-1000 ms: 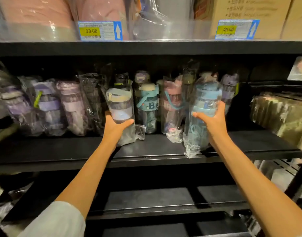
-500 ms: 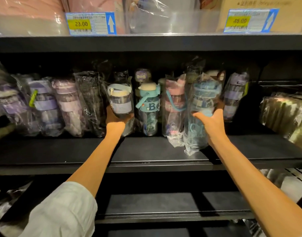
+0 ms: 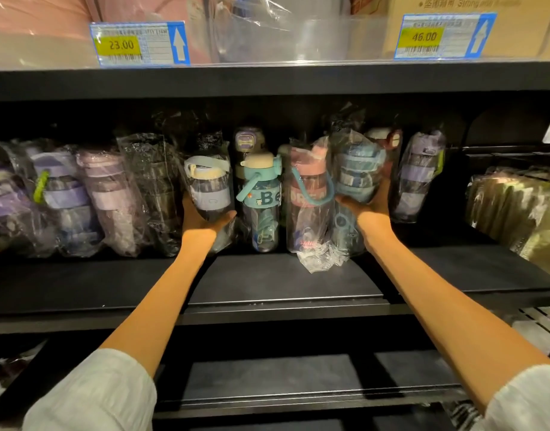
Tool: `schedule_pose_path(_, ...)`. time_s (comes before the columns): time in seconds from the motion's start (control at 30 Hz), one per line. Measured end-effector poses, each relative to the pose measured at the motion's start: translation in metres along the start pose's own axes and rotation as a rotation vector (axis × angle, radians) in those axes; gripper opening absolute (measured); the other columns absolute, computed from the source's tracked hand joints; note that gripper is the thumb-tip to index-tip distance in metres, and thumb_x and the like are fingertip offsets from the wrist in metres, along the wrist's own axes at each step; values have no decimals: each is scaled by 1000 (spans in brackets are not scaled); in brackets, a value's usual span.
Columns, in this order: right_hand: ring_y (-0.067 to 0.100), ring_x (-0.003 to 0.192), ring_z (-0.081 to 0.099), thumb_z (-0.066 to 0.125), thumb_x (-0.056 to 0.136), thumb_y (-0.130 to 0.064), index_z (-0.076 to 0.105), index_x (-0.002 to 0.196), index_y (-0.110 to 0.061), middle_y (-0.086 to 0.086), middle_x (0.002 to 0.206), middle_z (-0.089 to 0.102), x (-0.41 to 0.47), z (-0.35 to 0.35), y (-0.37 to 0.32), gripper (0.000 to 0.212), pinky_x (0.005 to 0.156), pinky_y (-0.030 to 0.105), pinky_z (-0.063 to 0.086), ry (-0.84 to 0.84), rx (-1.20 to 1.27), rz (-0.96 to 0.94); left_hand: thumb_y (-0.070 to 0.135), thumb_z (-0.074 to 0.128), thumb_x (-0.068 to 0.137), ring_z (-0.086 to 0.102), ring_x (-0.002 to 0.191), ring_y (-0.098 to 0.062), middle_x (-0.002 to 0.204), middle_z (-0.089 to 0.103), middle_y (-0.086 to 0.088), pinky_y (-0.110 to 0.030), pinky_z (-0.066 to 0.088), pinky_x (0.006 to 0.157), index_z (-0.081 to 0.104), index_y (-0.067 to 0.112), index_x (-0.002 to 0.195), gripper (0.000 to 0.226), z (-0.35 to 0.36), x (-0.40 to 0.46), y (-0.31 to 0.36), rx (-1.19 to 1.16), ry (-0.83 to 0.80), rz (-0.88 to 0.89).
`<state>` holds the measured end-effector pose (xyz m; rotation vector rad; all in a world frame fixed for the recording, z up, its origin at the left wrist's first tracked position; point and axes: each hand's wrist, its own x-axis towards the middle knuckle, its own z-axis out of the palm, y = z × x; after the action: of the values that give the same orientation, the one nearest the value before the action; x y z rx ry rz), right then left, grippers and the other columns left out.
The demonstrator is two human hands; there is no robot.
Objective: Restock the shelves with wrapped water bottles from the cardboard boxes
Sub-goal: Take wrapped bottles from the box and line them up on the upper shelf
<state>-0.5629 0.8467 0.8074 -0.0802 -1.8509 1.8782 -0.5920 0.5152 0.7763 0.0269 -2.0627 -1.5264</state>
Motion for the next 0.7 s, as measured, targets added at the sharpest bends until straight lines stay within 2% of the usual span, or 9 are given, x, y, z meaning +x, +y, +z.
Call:
schedule_pose_path(0.07, 10, 114, 58, 91, 69, -56, 39, 151, -31, -10, 133, 55, 0, 2, -4, 100, 89, 23, 50, -30, -64, 51, 21, 94, 74, 49, 137, -28, 152, 49, -14, -35, 41, 112, 33, 10, 153, 100, -3, 0, -3, 26, -8, 2)
schedule_pose_path(0.2, 10, 117, 55, 83, 82, 2, 28, 154, -16, -1, 137, 52, 11, 6, -4, 92, 76, 3, 48, -4, -54, -104, 19, 92, 77, 46, 140, -23, 155, 45, -7, -27, 37, 112, 29, 11, 159, 104, -9, -6, 1, 59, -8, -17)
schedule_pose_path(0.37, 16, 122, 58, 89, 77, -2, 32, 142, -28, 6, 143, 55, 16, 8, 1, 90, 88, 10, 50, -16, -66, -162, 28, 89, 81, 50, 138, -25, 154, 50, -8, -42, 40, 119, 34, 14, 158, 96, -16, -17, 2, 57, 10, -27)
schedule_pose_path(0.43, 17, 123, 59, 89, 78, -4, 32, 140, -31, 3, 140, 56, 19, 9, 2, 88, 99, 25, 52, -36, -68, -173, 20, 83, 87, 57, 114, -21, 130, 59, -2, -35, 47, 104, 49, 10, 147, 69, -19, -27, 3, 90, 38, -87)
schedule_pose_path(0.47, 17, 123, 59, 89, 78, -4, 32, 140, -32, 1, 139, 56, 21, 9, 4, 88, 103, 31, 51, -37, -74, -185, 16, 79, 89, 56, 94, -20, 108, 61, -1, -34, 48, 90, 62, 10, 122, 38, -19, -30, 2, 125, 41, -131)
schedule_pose_path(0.5, 15, 123, 60, 89, 78, -4, 31, 140, -32, -1, 138, 56, 22, 8, 6, 89, 105, 32, 50, -35, -75, -189, 13, 76, 90, 49, 77, -19, 87, 54, 1, -35, 45, 77, 59, 14, 90, 16, -20, -36, 5, 167, 33, -153)
schedule_pose_path(0.53, 12, 121, 60, 89, 78, -4, 30, 141, -32, -3, 137, 55, 21, 8, 8, 90, 106, 31, 49, -30, -83, -191, 12, 74, 91, 42, 68, -18, 74, 44, 2, -35, 40, 67, 45, 17, 73, 34, -20, -38, 5, 210, 24, -184)
schedule_pose_path(0.63, 15, 130, 54, 90, 77, -4, 30, 141, -28, -4, 142, 49, 19, 6, 8, 91, 114, 39, 45, -44, -135, -207, 16, 71, 92, 41, 63, -21, 72, 41, -6, -34, 33, 52, 42, 8, 75, 34, -26, -51, 16, 340, 17, -156)
schedule_pose_path(0.7, 20, 138, 49, 91, 78, -8, 30, 145, -27, 0, 149, 46, 18, 3, 8, 93, 118, 44, 41, -56, -161, -219, 21, 71, 94, 45, 71, -23, 81, 45, -7, -32, 33, 53, 45, 4, 83, 33, -30, -60, 23, 408, -3, -109)
